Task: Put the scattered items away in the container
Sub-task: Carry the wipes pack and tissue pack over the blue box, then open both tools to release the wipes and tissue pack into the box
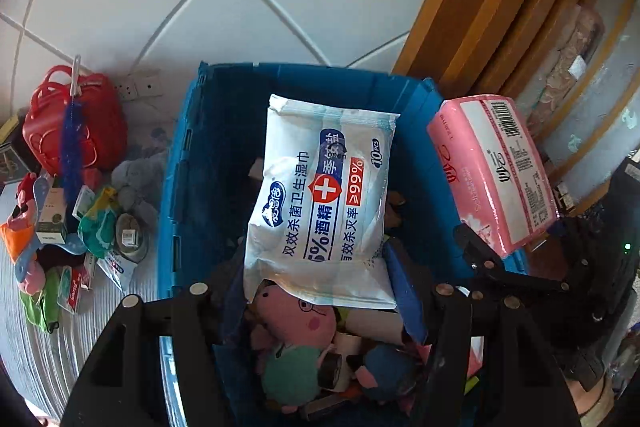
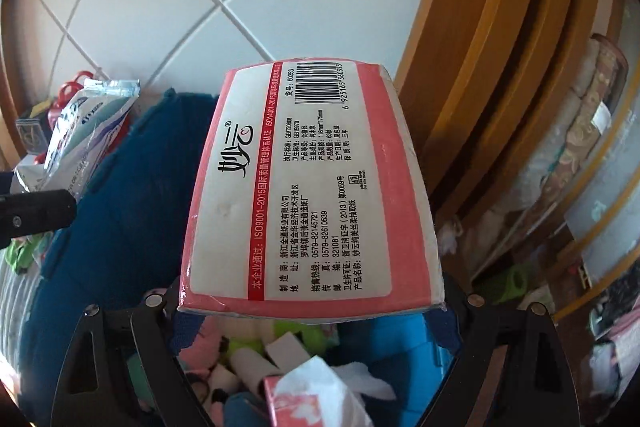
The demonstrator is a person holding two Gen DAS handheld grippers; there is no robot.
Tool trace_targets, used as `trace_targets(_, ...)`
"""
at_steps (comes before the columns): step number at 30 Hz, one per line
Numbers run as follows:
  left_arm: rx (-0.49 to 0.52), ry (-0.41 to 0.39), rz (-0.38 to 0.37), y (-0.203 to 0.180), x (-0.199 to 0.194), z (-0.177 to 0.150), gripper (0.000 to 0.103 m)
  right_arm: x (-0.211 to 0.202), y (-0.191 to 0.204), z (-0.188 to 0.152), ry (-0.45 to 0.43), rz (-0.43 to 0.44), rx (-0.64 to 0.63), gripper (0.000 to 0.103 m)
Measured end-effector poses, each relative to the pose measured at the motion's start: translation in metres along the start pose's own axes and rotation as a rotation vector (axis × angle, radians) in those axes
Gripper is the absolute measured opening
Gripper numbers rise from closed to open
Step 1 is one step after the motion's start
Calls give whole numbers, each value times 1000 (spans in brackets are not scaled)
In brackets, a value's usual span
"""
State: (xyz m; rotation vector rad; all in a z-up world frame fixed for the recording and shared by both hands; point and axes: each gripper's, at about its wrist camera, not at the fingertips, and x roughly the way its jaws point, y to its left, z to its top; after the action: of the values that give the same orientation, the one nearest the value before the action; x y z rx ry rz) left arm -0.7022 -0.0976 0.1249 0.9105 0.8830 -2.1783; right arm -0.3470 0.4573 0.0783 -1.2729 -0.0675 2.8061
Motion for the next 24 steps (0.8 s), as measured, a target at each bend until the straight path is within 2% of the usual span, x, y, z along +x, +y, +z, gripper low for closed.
trace_targets(5, -20, 204, 106, -3, 111, -6, 62, 92, 3, -15, 205, 43, -32, 90)
trace_targets(10, 20, 336, 159, 3, 177, -26, 62, 152, 8, -46, 368, 39, -101, 90)
trace_targets(12, 49, 386, 180, 7, 192, -35, 62, 167, 8, -58, 409, 38, -120, 90)
trace_targets(14, 35, 431, 148, 11, 198, -40, 62, 177, 6, -67, 434, 33, -135, 90)
trace_targets(16, 51, 437, 135, 9, 199, -44, 62, 181, 9, -72, 431, 18, -169, 90)
trace_targets(19, 113, 438, 160, -1, 200, -49, 62, 185, 8, -76, 425, 9, -198, 90)
trace_targets(24, 137, 481, 190, -8, 206, -56, 64, 186, 16, -81, 443, 20, -231, 90)
